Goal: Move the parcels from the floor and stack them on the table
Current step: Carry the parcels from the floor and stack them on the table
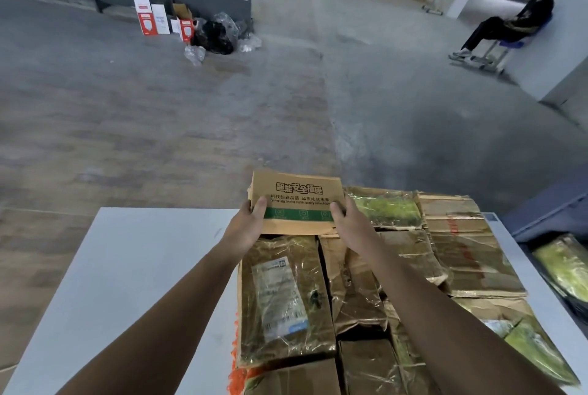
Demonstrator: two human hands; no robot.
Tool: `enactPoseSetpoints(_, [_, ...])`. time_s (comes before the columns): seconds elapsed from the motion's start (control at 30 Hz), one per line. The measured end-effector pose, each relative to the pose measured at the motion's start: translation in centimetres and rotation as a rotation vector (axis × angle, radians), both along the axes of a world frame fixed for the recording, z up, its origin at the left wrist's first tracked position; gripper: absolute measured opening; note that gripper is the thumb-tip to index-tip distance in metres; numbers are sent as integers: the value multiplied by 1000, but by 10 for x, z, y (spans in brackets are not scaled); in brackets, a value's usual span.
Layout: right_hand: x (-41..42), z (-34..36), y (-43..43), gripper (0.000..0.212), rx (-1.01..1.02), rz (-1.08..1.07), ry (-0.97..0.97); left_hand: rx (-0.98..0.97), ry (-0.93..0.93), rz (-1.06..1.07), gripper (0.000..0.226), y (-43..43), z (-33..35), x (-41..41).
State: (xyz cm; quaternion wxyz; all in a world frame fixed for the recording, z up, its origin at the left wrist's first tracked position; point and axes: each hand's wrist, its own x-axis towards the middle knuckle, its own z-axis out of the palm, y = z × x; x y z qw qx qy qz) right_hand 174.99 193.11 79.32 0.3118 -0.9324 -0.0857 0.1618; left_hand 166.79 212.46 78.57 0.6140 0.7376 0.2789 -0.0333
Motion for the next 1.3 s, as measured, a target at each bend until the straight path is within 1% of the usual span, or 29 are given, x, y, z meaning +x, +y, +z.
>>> enactPoseSetpoints(0.27, [-8,0,-3,48,1,-28,-64,-30,-7,61,52,3,-8,-8])
enactPoseSetpoints(0.47, [-16,9,-6,54,-57,-95,-96,89,16,68,52,4,3,-15])
enactPoseSetpoints(0.6, [-26,20,-9,50,-142,-80,-200,133,4,79,49,-4,16,-29])
enactPoseSetpoints(0.7, [-38,28,-9,52,-171,-7,-296,166,-22,104,47,-13,28,-45])
enactPoseSetpoints(0.8, [-55,36,-9,52,-171,60,-351,199,-55,151,48,-27,44,-67])
enactPoseSetpoints(0.93, [-85,43,-3,48,-68,188,-375,242,-94,239,49,-49,59,-107])
enactPoseSetpoints(1.03, [-114,41,10,45,31,306,-322,291,-119,297,51,-59,56,-147])
enactPoseSetpoints(1.17, [-163,30,42,46,122,449,-218,325,-52,383,56,-54,46,-214])
enactPoseSetpoints(1.3, [-228,21,86,49,193,629,-125,375,30,582,50,-33,42,-295])
